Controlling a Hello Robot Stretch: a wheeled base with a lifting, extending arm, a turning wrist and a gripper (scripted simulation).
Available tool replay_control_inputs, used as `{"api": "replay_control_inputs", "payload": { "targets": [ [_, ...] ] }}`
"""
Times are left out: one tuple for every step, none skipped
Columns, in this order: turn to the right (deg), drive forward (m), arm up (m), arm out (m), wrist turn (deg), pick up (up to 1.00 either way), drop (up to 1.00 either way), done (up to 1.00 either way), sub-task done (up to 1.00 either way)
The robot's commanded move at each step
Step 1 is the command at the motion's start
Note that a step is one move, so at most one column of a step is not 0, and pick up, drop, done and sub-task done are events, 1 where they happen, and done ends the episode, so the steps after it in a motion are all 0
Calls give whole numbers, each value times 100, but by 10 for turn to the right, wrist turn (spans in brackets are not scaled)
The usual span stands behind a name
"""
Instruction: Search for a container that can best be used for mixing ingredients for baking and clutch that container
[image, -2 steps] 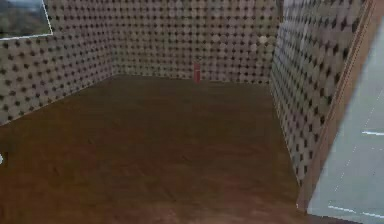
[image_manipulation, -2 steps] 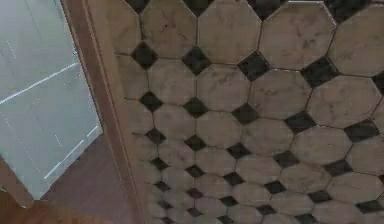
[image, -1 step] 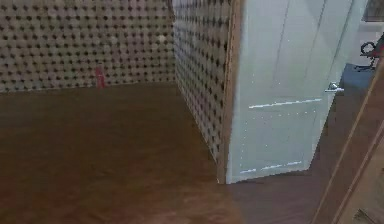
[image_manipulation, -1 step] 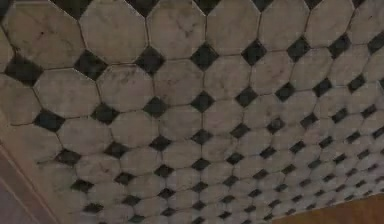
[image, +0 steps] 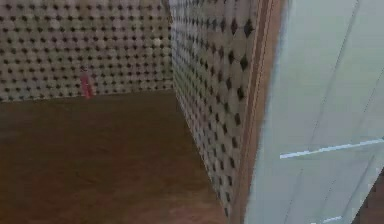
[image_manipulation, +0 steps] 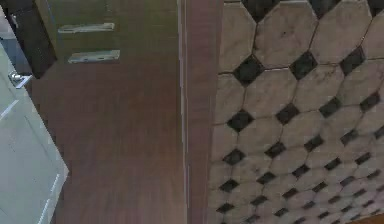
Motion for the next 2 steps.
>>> {"api": "replay_control_inputs", "payload": {
  "targets": [
    [450, 0, 0, 0, 0, 0, 0, 0, 0],
    [300, 0, 0, 0, 0, 0, 0, 0, 0]
  ]
}}
